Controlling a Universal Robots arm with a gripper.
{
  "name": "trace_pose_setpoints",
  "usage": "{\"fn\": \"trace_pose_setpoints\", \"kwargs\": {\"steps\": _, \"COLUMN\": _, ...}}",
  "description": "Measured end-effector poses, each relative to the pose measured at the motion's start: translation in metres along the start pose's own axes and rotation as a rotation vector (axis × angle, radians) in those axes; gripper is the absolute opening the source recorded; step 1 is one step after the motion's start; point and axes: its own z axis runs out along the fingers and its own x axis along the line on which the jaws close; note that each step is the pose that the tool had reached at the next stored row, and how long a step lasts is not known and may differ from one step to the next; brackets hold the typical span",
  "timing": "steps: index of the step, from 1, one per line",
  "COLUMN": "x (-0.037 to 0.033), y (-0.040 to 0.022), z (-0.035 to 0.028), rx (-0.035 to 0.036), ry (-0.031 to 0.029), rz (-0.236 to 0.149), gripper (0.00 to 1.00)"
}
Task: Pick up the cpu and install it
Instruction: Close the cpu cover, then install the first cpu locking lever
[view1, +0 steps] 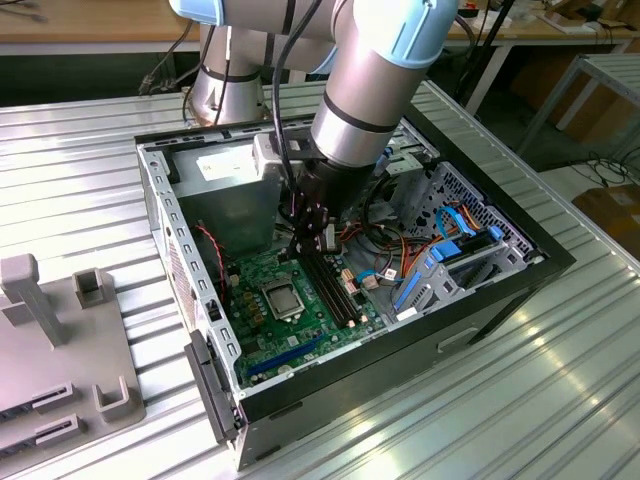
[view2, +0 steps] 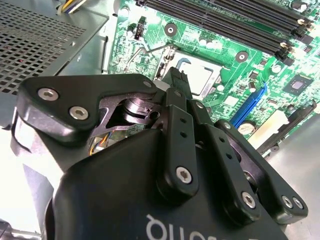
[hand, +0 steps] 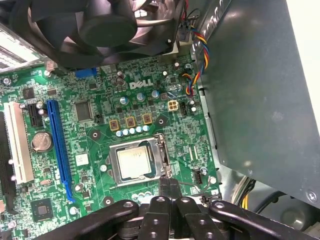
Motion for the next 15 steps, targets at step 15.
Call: {"fn": "trace_pose_setpoints", "kwargs": {"steps": 15, "x": 0.0035, "y": 0.0002, "z": 0.0005, "rx": 0.0001, "ry": 0.0002, "rz": 0.0, "gripper": 0.11}}
